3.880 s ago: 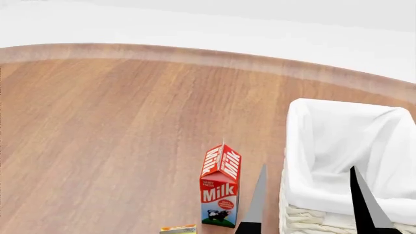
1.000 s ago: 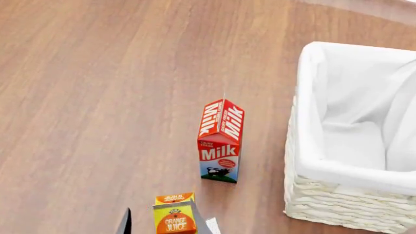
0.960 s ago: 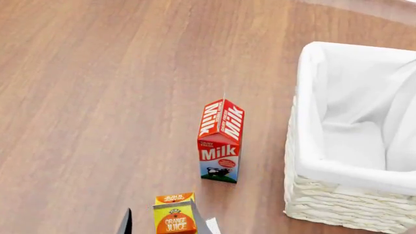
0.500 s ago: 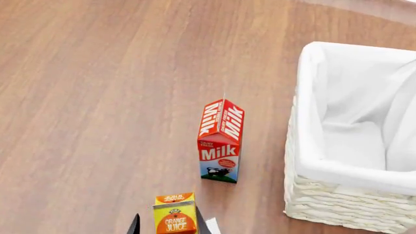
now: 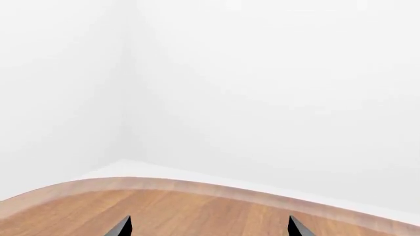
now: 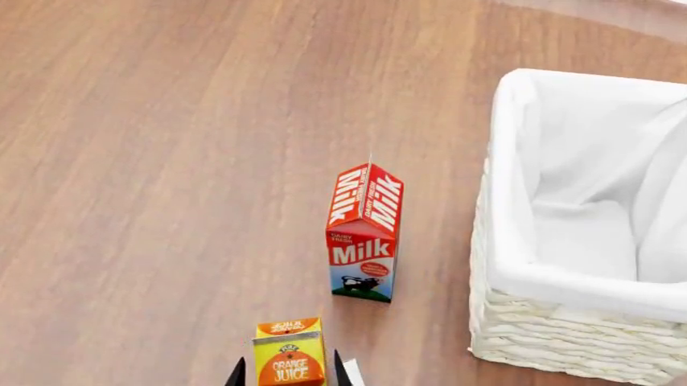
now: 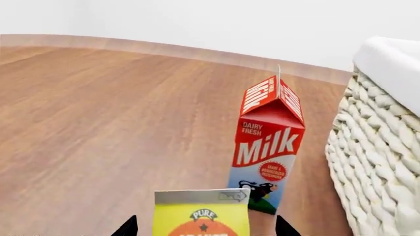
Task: Pick up the orange juice, and put it in the basket.
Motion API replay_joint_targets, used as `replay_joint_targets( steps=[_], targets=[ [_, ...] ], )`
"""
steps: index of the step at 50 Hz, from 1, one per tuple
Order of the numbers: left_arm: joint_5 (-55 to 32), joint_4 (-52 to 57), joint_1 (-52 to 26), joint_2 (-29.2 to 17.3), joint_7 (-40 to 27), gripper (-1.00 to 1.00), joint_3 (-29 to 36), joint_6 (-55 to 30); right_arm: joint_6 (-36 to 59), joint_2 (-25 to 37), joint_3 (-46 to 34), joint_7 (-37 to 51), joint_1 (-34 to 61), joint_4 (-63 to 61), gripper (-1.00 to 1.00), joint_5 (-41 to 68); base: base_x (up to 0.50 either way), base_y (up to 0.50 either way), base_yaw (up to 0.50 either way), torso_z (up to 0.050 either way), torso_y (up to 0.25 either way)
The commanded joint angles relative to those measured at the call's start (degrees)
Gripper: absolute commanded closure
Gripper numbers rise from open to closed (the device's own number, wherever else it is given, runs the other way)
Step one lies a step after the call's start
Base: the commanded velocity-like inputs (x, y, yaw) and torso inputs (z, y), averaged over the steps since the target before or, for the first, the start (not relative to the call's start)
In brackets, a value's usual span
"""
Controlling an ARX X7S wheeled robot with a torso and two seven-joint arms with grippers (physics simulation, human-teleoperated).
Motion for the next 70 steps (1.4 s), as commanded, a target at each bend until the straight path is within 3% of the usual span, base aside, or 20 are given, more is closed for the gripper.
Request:
replay_joint_targets(
  steps=[1,65,66,70],
  targets=[
    [0.01,-0.10,0.18,-0.26,-0.16,-1.00,0.07,0.50,-0.81,-0.03,-0.37,0.08,1.67,2.47,-1.00,1.42,0.00,0.00,0.00,0.000,0.000],
    [-0.65,-0.43,-0.06,-1.64,-1.16,-1.00,0.82,1.82,-8.21,0.48,-1.97,-2.79,8.37,15.48,-1.00,10.40,0.00,0.00,0.00,0.000,0.000],
    [-0.67,-0.43,-0.07,-1.63,-1.17,-1.00,0.85,1.86,-8.54,0.45,-1.93,-2.86,8.34,15.77,1.00,10.62,0.00,0.00,0.00,0.000,0.000],
    [-0.57,-0.53,-0.04,-1.62,-1.14,-1.00,0.99,2.03,-8.61,0.55,-2.10,-2.38,8.30,15.80,1.00,10.84,0.00,0.00,0.00,0.000,0.000]
  ],
)
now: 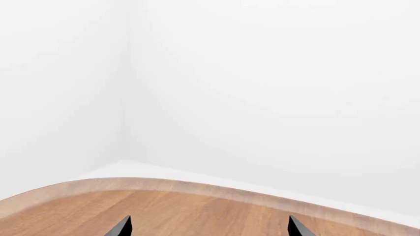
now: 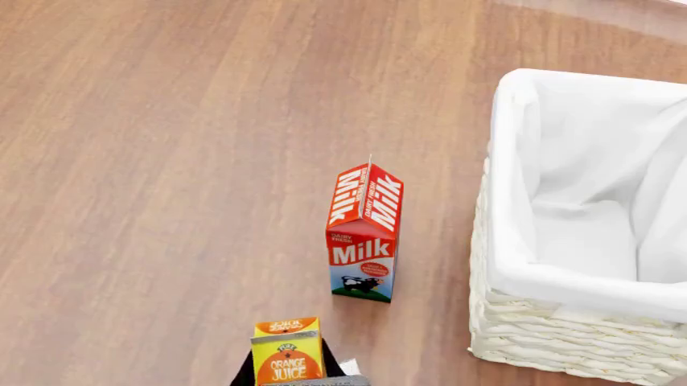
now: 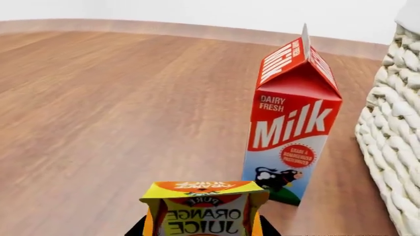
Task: Pick up the orange juice, and put it in the basket.
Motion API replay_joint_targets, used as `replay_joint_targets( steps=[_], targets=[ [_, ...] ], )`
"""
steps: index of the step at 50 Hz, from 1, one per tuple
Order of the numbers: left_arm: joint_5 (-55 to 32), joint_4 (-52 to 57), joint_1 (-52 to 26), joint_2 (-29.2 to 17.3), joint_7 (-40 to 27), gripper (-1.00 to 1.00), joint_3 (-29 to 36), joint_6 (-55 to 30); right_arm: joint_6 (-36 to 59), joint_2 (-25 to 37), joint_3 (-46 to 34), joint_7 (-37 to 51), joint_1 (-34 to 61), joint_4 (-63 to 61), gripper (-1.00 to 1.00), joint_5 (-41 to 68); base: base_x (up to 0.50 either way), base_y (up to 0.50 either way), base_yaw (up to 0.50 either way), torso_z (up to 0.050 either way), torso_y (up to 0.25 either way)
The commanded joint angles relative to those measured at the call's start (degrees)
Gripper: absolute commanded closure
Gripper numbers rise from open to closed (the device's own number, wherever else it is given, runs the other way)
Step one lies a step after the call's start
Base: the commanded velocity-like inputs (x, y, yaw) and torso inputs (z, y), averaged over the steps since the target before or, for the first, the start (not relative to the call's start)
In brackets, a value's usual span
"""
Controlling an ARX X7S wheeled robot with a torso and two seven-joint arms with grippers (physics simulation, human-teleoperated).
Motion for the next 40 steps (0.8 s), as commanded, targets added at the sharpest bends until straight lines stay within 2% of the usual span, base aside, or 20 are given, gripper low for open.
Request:
replay_joint_targets(
  steps=[1,17,40],
  targets=[
    [-0.23,0.12,-0.25,-0.27,-0.31,-1.00,0.24,-0.03,-0.27,0.31,-0.47,0.52,0.18,0.24,1.00,1.07,0.00,0.00,0.00,0.000,0.000],
    [0.02,0.05,-0.07,-0.45,-0.45,-1.00,0.59,0.47,0.36,1.16,-1.39,1.63,0.43,-1.72,1.00,1.99,0.00,0.00,0.00,0.000,0.000],
    [0.19,-0.08,-0.46,-0.69,-0.62,-1.00,1.49,0.66,13.61,5.42,-1.68,8.50,1.52,-26.50,1.00,2.78,0.00,0.00,0.00,0.000,0.000]
  ],
)
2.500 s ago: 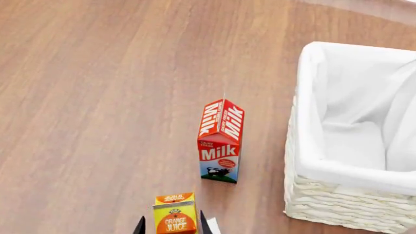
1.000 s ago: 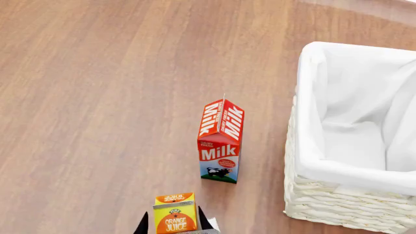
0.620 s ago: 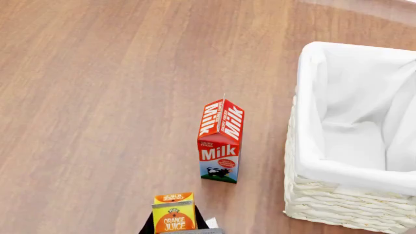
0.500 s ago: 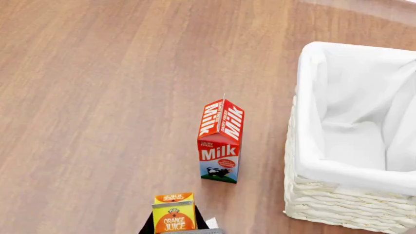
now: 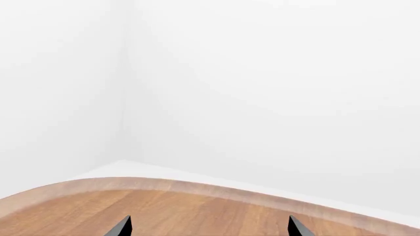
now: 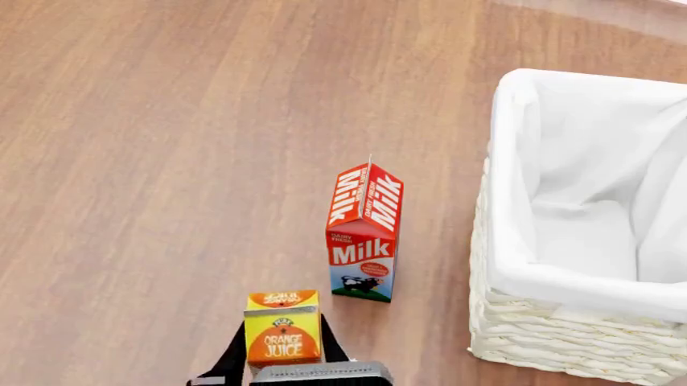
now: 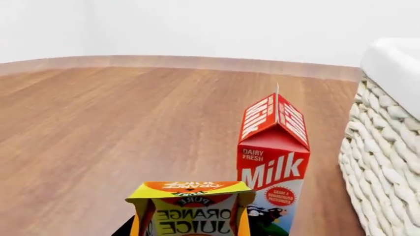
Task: Pick up the orange juice, and put it in the basket.
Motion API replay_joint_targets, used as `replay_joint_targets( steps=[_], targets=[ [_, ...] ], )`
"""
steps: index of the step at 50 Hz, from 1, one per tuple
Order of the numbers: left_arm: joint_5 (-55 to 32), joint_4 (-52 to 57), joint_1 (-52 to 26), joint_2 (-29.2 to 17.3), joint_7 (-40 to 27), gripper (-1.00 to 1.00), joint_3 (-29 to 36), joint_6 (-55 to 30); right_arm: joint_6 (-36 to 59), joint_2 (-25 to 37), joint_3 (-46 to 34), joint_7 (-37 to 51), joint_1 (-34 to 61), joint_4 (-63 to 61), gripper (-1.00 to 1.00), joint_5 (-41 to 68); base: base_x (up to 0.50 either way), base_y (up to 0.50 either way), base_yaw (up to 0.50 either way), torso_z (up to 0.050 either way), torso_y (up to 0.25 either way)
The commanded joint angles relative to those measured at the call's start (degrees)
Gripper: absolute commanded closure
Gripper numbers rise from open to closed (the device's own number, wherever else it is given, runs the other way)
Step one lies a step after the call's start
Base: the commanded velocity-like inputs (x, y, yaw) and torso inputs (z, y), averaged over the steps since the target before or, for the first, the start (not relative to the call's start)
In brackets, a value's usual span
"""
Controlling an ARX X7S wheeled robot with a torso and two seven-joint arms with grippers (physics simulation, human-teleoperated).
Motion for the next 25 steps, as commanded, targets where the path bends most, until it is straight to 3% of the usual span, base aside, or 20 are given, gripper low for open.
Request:
replay_joint_targets(
  steps=[1,25],
  targets=[
    [0.07,0.01,-0.20,-0.15,-0.09,-1.00,0.42,0.11,5.89,1.31,-0.19,2.23,1.03,-10.63,1.00,-1.12,0.00,0.00,0.00,0.000,0.000],
    [-0.40,0.72,-0.61,-0.98,-0.99,-1.00,0.82,-0.10,18.58,2.57,1.92,6.90,5.51,-30.33,1.00,2.98,0.00,0.00,0.00,0.000,0.000]
  ],
)
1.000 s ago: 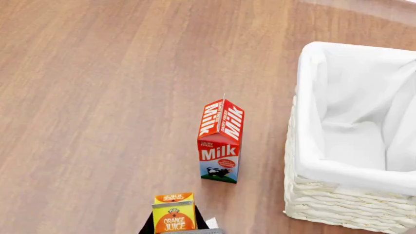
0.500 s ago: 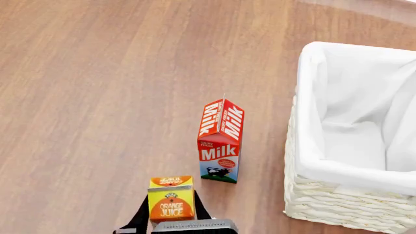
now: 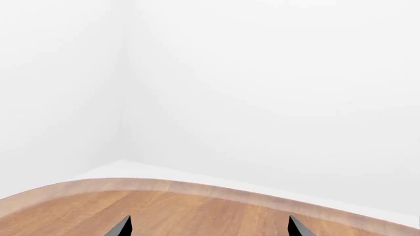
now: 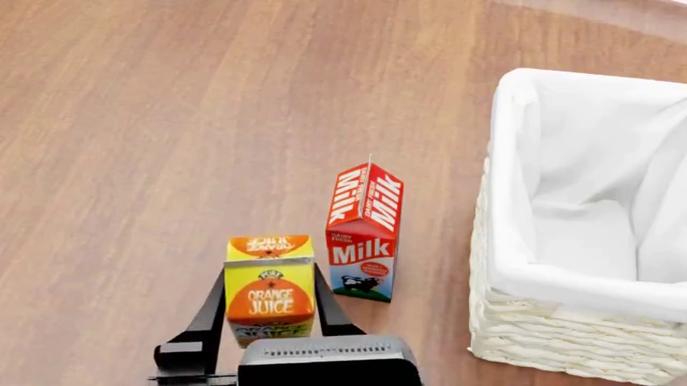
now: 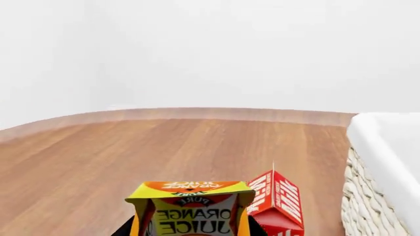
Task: Pick up the orange juice, and put it in the basket.
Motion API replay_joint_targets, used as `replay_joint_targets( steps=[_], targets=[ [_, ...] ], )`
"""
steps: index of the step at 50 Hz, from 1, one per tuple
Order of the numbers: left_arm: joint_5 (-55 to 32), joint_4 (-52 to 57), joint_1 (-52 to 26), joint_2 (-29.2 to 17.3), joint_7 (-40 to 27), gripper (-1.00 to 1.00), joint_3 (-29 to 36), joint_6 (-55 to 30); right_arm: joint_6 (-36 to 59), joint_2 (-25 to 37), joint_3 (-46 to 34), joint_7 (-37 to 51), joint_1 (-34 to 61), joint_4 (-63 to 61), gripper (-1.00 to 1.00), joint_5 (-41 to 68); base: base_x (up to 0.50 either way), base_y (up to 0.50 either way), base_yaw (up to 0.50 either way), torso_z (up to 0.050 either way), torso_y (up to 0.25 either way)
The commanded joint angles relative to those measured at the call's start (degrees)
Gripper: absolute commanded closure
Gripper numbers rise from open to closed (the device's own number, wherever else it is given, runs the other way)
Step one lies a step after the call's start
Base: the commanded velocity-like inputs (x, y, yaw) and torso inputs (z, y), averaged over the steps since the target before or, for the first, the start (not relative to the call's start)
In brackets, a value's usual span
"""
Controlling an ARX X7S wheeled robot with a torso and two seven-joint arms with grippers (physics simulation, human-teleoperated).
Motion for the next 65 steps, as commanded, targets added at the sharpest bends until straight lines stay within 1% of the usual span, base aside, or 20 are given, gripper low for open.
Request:
replay_joint_targets(
  steps=[1,7,23,34,37,43,54,65],
  targets=[
    [-0.09,0.24,-0.33,-0.29,-0.23,-1.00,0.40,0.01,6.63,0.37,1.34,1.74,2.87,-9.71,1.00,0.50,0.00,0.00,0.00,0.000,0.000],
    [0.09,-0.12,-0.32,-0.33,-0.07,-1.00,0.57,0.37,8.33,0.56,2.14,2.50,3.65,-12.12,1.00,1.52,0.00,0.00,0.00,0.000,0.000],
    [0.14,-0.05,-0.21,-0.67,-0.44,-1.00,0.77,0.62,18.57,0.20,6.71,6.80,9.09,-22.60,1.00,6.59,0.00,0.00,0.00,0.000,0.000],
    [0.27,-0.37,-0.17,-0.77,-0.52,-1.00,0.96,0.96,21.45,1.69,8.36,8.13,10.90,-24.36,1.00,7.43,0.00,0.00,0.00,0.000,0.001],
    [0.41,-0.59,-0.01,-0.74,-0.37,-1.00,0.98,1.29,23.73,2.17,11.35,9.08,12.09,-26.11,1.00,9.42,0.00,0.00,0.00,0.000,0.000],
    [0.32,-0.50,-0.11,-0.87,-0.56,-1.00,1.07,1.26,26.15,2.67,14.06,10.26,13.41,-27.76,1.00,11.59,0.00,0.00,0.00,0.000,0.000],
    [0.80,-0.64,-0.02,-0.86,-0.59,-1.00,1.52,1.45,33.13,3.74,21.32,13.83,18.45,-31.33,1.00,19.42,0.00,0.00,0.00,0.000,0.001],
    [0.61,-0.42,-0.17,-1.18,-0.94,-1.00,1.68,1.31,32.72,7.42,25.52,14.27,19.52,-29.48,1.00,23.11,0.00,0.00,0.00,0.000,0.000]
  ],
)
